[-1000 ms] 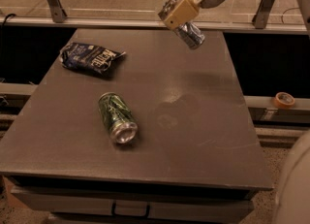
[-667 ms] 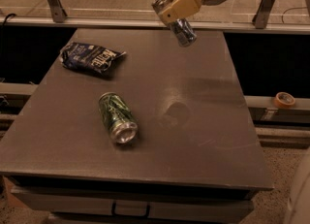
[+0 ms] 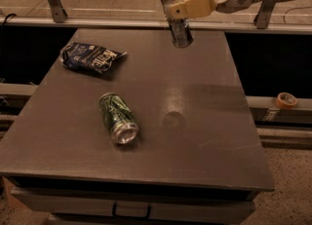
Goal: Place redbull can upright
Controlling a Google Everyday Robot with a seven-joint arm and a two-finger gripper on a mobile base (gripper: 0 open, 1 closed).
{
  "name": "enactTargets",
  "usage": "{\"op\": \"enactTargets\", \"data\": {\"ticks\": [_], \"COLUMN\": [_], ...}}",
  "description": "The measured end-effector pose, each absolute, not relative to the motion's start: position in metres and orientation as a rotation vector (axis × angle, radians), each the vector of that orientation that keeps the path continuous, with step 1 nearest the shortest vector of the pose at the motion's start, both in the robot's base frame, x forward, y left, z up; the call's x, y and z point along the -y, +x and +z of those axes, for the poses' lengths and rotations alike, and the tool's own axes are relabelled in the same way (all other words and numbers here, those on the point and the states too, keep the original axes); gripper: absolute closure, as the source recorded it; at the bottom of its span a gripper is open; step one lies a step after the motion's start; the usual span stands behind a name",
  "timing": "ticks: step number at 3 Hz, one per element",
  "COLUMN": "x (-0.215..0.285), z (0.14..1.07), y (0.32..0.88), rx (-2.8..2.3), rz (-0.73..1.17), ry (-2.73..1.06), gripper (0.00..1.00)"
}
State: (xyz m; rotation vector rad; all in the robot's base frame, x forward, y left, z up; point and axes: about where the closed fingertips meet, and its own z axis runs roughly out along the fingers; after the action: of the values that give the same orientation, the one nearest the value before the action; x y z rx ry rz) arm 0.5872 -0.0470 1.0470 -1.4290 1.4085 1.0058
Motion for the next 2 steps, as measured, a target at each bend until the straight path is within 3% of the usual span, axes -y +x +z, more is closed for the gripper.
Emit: {"op": "enactTargets", "data": {"ticks": [2], "x": [0.047], "z": [1.036], "y": [0.588], "rx": [-1.339], "rz": [1.090], "ry": [-1.369], "gripper": [1.00]}}
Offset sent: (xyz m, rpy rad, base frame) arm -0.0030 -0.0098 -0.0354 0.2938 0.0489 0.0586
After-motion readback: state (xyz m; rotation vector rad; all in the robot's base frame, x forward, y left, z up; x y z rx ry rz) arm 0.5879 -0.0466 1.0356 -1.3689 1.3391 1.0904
